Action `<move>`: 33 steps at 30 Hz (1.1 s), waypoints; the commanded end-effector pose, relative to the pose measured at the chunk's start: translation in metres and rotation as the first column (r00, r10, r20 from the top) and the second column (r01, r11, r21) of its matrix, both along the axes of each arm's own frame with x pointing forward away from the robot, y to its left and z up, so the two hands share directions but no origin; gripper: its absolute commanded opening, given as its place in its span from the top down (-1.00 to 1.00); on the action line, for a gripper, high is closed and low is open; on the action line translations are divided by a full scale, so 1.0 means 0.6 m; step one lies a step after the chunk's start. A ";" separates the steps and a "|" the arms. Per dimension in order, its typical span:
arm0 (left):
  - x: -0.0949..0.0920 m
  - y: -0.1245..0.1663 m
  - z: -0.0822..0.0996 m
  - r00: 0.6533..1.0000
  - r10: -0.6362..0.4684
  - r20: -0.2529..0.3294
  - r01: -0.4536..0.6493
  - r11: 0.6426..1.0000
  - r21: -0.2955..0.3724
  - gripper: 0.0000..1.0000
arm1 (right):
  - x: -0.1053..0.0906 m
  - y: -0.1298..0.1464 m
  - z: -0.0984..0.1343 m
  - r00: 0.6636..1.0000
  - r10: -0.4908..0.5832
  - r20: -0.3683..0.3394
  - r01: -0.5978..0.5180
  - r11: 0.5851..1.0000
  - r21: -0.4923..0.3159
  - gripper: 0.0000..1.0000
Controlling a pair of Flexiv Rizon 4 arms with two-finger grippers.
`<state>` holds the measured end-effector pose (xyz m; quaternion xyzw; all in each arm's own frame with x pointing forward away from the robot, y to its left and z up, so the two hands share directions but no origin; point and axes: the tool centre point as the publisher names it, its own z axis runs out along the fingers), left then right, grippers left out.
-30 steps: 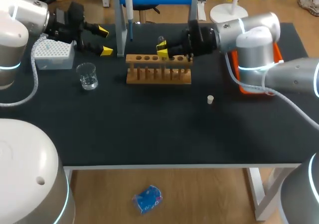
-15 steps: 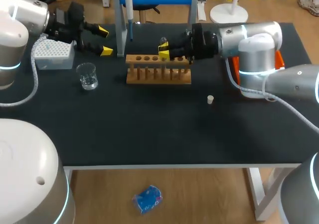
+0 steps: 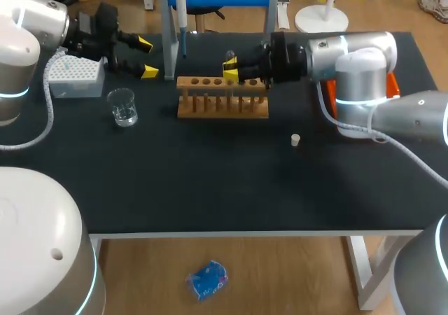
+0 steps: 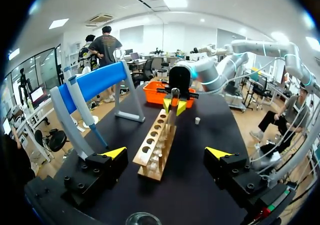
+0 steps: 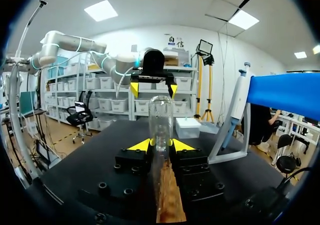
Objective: Invert the test tube, pick up the pipette, mount the tip to pipette, aspirate from beaker and dispense into the tube, eject the tip, return the pipette, and cap with the stopper.
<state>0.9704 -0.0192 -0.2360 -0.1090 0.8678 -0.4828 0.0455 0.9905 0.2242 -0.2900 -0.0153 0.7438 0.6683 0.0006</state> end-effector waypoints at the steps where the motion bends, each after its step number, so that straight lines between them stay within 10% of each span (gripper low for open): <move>1: 0.000 0.000 0.000 1.000 0.001 -0.001 -0.001 1.000 0.002 -1.00 | -0.001 -0.003 0.006 1.000 0.000 0.005 0.000 1.000 -0.003 1.00; 33: 0.000 0.000 0.000 1.000 0.001 -0.001 -0.001 1.000 0.002 -1.00 | 0.001 -0.005 0.054 0.999 -0.012 0.045 0.011 1.000 0.027 1.00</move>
